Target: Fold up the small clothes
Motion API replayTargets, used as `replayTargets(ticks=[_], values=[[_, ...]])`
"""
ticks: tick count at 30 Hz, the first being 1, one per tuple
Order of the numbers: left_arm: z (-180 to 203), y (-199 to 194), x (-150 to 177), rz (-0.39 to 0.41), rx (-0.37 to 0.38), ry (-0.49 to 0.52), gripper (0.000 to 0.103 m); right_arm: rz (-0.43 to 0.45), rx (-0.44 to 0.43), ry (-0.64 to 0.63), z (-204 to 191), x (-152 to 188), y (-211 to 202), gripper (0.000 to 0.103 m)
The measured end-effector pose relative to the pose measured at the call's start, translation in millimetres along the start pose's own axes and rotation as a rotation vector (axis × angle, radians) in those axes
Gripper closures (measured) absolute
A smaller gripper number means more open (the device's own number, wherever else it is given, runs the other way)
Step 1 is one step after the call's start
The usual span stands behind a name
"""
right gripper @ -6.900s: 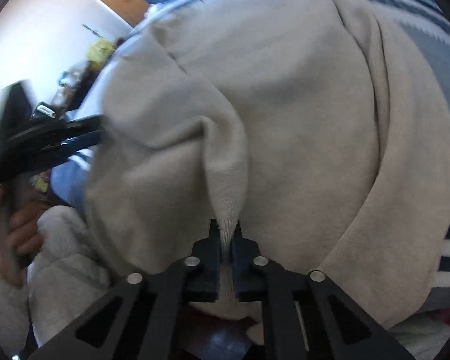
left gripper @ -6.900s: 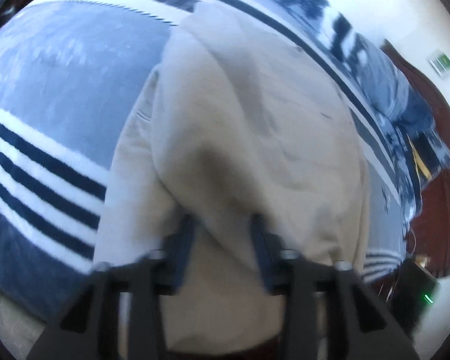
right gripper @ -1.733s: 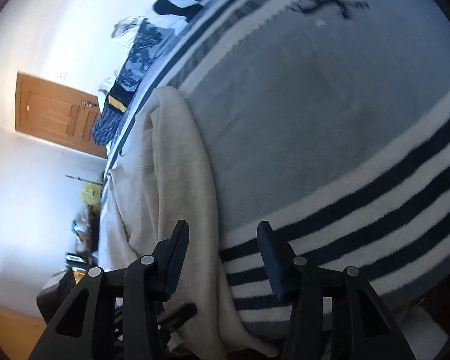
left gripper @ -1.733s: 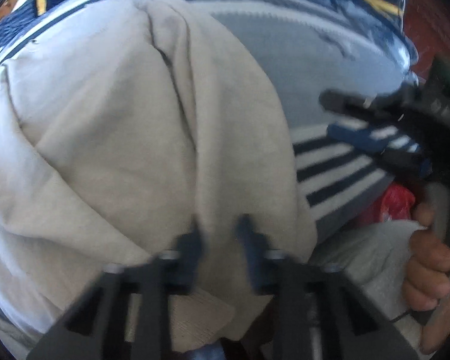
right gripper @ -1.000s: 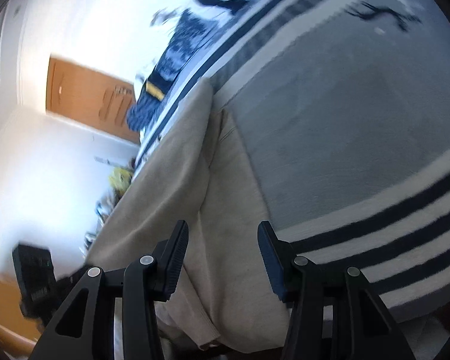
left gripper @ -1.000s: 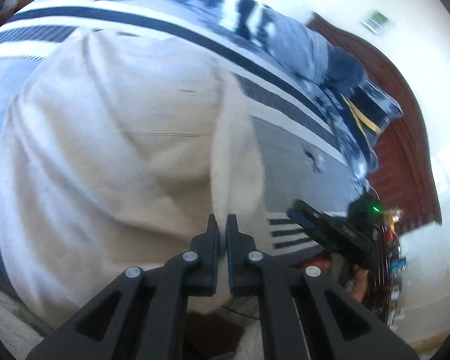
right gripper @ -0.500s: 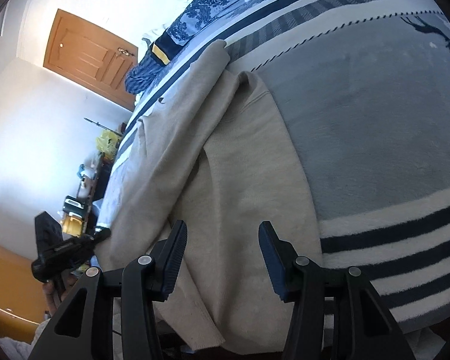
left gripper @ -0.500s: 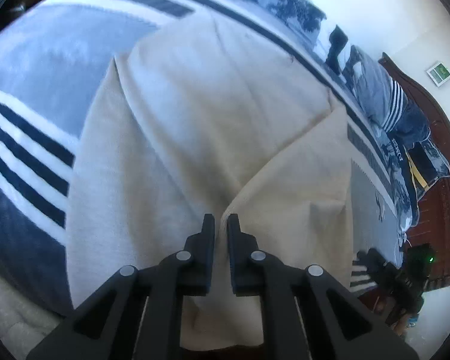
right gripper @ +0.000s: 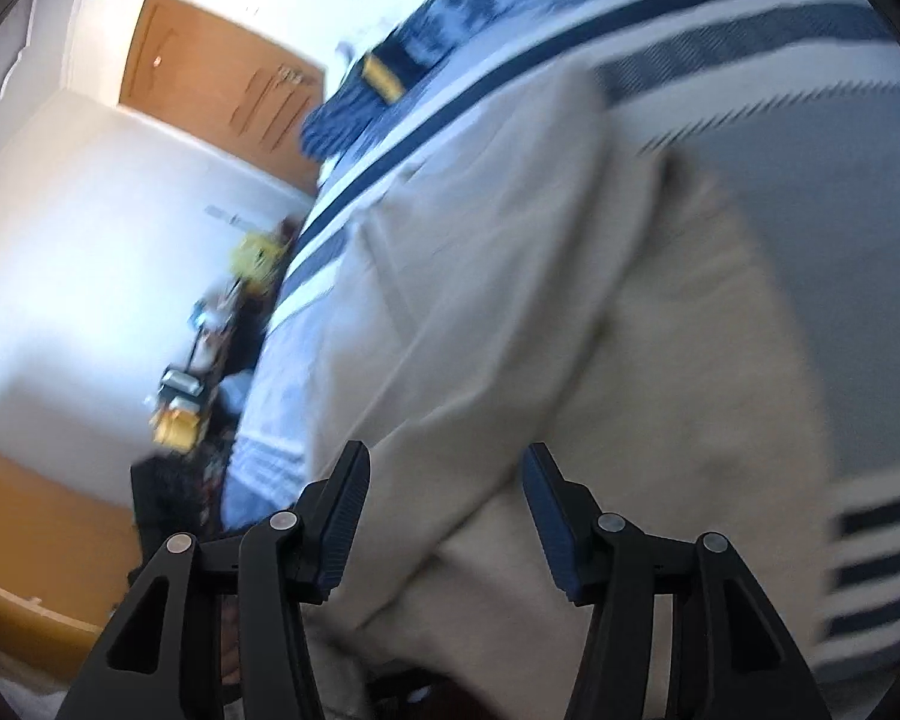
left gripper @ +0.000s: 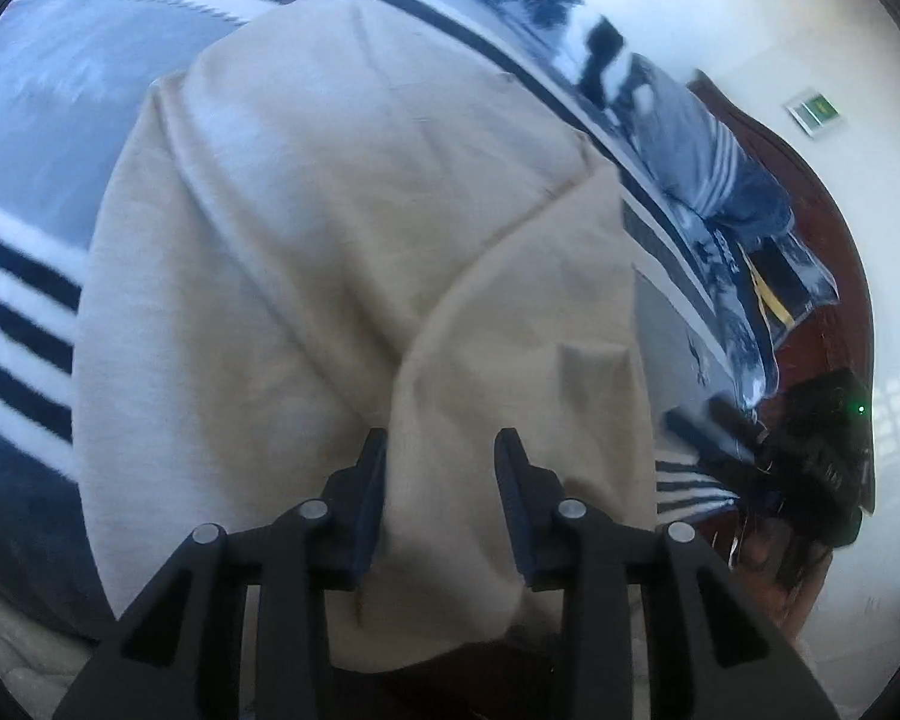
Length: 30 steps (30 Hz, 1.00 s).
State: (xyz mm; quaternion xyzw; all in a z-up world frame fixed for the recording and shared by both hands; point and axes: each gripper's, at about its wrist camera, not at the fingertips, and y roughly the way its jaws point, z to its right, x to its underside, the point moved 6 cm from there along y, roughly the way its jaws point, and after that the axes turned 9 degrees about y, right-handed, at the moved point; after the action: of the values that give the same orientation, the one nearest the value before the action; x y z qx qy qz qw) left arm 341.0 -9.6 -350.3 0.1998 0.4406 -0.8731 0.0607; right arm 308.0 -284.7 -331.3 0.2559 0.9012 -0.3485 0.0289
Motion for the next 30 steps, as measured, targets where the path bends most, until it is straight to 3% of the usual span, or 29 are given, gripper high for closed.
replayTargets(ticks=[2, 4, 8, 12, 13, 14, 15, 17, 20, 23, 24, 27, 28, 30], values=[[3, 1, 0, -0.002, -0.015, 0.019, 0.077, -0.057, 0.0, 0.003, -10, 27, 20, 0.046], [2, 3, 3, -0.013, 0.045, -0.005, 0.086, -0.1, -0.008, 0.012, -18, 56, 37, 0.051], [-1, 2, 5, -0.016, 0.062, -0.019, 0.086, -0.22, -0.04, 0.027, -28, 116, 68, 0.052], [-5, 3, 10, -0.013, 0.06, -0.009, 0.088, -0.252, 0.071, -0.043, -29, 143, 93, 0.051], [-8, 4, 11, -0.019, 0.06, -0.014, 0.093, -0.249, 0.073, -0.045, -28, 142, 98, 0.052], [-10, 4, 11, -0.027, 0.057, -0.024, 0.097, -0.25, 0.068, -0.048, -29, 141, 102, 0.063], [-11, 3, 11, -0.027, 0.051, -0.03, 0.097, -0.254, 0.083, -0.052, -29, 140, 106, 0.09], [-8, -14, 7, 0.0, 0.084, -0.044, 0.098, -0.248, 0.087, -0.05, -37, 136, 105, 0.095], [-4, -41, 1, 0.034, 0.111, -0.035, 0.098, -0.199, 0.016, -0.085, -71, 138, 84, 0.095], [-12, -42, 1, 0.031, 0.025, -0.004, 0.096, -0.189, 0.023, -0.138, -88, 149, 80, 0.095], [-21, -34, 4, 0.01, -0.051, 0.001, 0.096, -0.206, 0.05, -0.148, -86, 154, 88, 0.093], [-44, -15, 15, -0.048, -0.183, 0.0, 0.096, -0.256, 0.154, -0.137, -64, 164, 112, 0.088], [-51, -13, 20, -0.065, -0.228, 0.0, 0.096, -0.265, 0.14, -0.101, -59, 163, 111, 0.088], [-48, -24, 18, -0.03, -0.228, 0.013, 0.095, -0.234, 0.081, -0.062, -58, 153, 93, 0.083]])
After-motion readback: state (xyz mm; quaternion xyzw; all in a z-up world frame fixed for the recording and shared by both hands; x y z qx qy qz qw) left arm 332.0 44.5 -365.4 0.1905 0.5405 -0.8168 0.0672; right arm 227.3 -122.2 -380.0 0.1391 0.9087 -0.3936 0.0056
